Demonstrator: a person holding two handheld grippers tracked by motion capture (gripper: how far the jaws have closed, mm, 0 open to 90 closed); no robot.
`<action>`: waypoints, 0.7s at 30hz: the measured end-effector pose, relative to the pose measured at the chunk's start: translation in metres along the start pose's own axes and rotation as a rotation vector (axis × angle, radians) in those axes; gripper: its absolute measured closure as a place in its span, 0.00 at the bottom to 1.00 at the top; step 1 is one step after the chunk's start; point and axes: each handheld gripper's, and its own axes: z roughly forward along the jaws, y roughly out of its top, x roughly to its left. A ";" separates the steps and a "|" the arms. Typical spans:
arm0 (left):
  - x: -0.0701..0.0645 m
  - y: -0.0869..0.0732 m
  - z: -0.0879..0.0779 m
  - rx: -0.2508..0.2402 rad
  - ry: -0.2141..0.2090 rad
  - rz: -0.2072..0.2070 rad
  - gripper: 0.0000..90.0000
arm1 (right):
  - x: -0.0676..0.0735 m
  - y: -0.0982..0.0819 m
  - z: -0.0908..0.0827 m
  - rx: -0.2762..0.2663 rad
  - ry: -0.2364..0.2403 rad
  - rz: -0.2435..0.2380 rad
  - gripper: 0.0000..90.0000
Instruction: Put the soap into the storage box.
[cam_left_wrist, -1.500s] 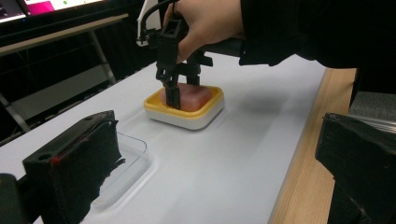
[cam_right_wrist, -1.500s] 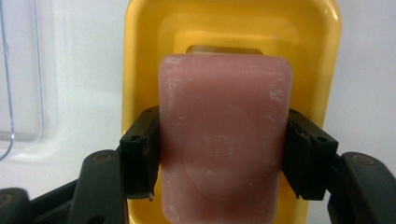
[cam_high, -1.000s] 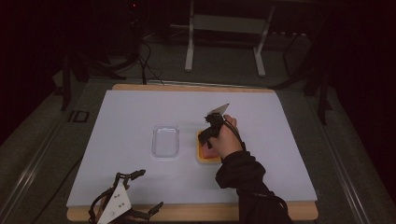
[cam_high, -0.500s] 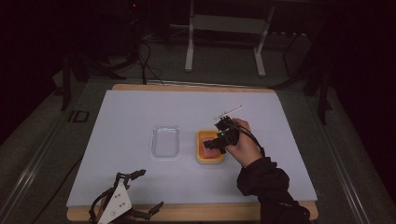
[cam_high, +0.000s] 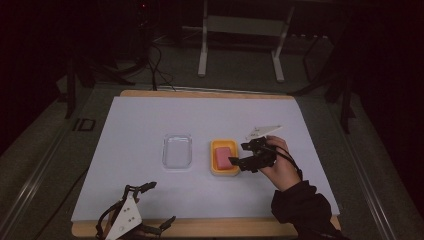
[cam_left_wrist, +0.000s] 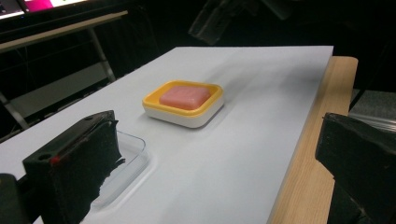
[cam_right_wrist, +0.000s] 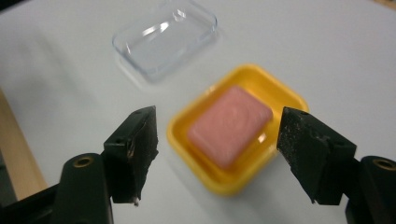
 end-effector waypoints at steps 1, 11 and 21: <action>0.000 0.000 0.000 -0.001 0.000 0.001 0.01 | -0.001 -0.008 -0.005 0.010 0.003 -0.012 0.32; -0.001 0.000 0.001 0.005 0.000 0.006 0.01 | -0.007 -0.046 -0.025 0.024 -0.060 -0.008 0.28; -0.002 0.000 0.001 0.007 0.001 0.007 0.00 | -0.016 -0.086 -0.042 -0.032 -0.174 -0.031 0.21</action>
